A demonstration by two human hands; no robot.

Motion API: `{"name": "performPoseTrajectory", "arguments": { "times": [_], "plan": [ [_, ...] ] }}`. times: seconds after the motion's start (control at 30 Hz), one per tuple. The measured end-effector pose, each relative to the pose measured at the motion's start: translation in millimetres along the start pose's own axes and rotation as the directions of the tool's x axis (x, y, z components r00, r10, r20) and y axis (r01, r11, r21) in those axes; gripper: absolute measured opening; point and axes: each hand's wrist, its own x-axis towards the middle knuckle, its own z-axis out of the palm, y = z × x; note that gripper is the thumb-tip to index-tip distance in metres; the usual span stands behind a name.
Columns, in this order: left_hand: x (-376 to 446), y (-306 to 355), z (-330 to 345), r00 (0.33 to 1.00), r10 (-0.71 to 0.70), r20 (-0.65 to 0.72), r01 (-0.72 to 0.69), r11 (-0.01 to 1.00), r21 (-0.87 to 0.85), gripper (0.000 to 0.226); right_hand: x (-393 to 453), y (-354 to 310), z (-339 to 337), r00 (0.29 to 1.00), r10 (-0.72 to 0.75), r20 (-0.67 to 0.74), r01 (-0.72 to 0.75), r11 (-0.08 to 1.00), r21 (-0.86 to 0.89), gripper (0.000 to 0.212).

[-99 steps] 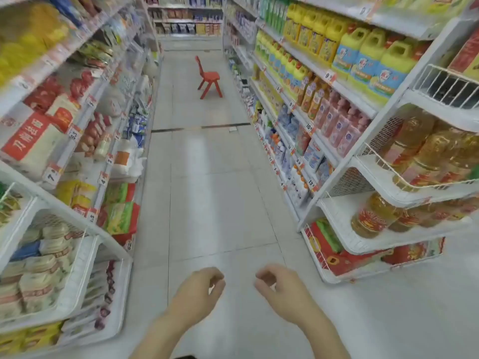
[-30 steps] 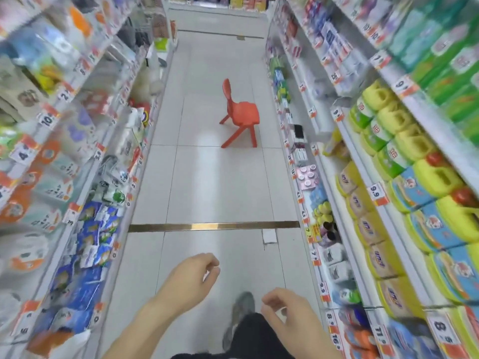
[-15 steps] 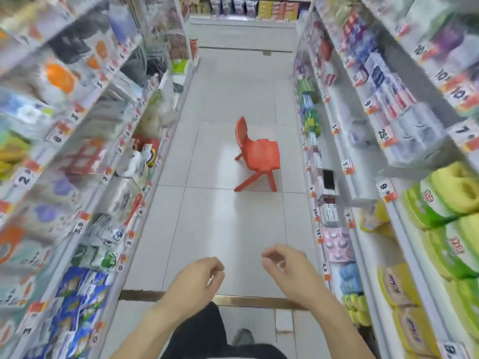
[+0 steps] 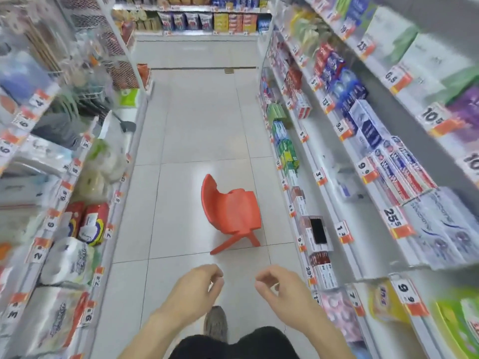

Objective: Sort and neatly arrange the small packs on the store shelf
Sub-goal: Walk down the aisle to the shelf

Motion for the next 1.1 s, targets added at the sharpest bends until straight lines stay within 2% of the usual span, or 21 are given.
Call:
{"name": "performPoseTrajectory", "arguments": {
  "times": [0.23,0.43,0.53,0.67,0.77,0.9,1.1],
  "plan": [
    [210,59,-69,0.989,0.130,0.076,-0.138,0.983,0.117,0.019,111,34,-93,0.980,0.173,-0.098,-0.159,0.978,0.134,0.010],
    [379,123,-87,0.969,0.206,0.139,-0.228,0.958,0.172,0.013,231,76,-190,0.964,0.213,-0.161,-0.185,0.967,0.175,0.008],
    [442,152,-98,0.961,0.251,0.117,-0.269,0.947,0.174,0.019,282,79,-245,0.962,0.206,-0.179,-0.180,0.972,0.150,0.012],
    [507,186,-117,0.959,0.267,0.097,-0.277,0.954,0.114,0.022,336,76,-309,0.965,0.162,-0.207,-0.141,0.984,0.110,0.013],
    [545,211,-130,0.935,0.348,0.064,-0.353,0.930,0.104,0.023,366,73,-344,0.949,0.154,-0.275,-0.120,0.983,0.136,0.014],
    [594,234,-136,0.916,0.383,0.122,-0.393,0.917,0.073,0.016,404,78,-367,0.932,0.150,-0.330,-0.101,0.982,0.159,0.014],
    [666,246,-125,0.808,0.522,0.272,-0.562,0.823,0.090,0.022,451,95,-368,0.892,0.259,-0.372,-0.175,0.954,0.245,0.017]
  ]
}}
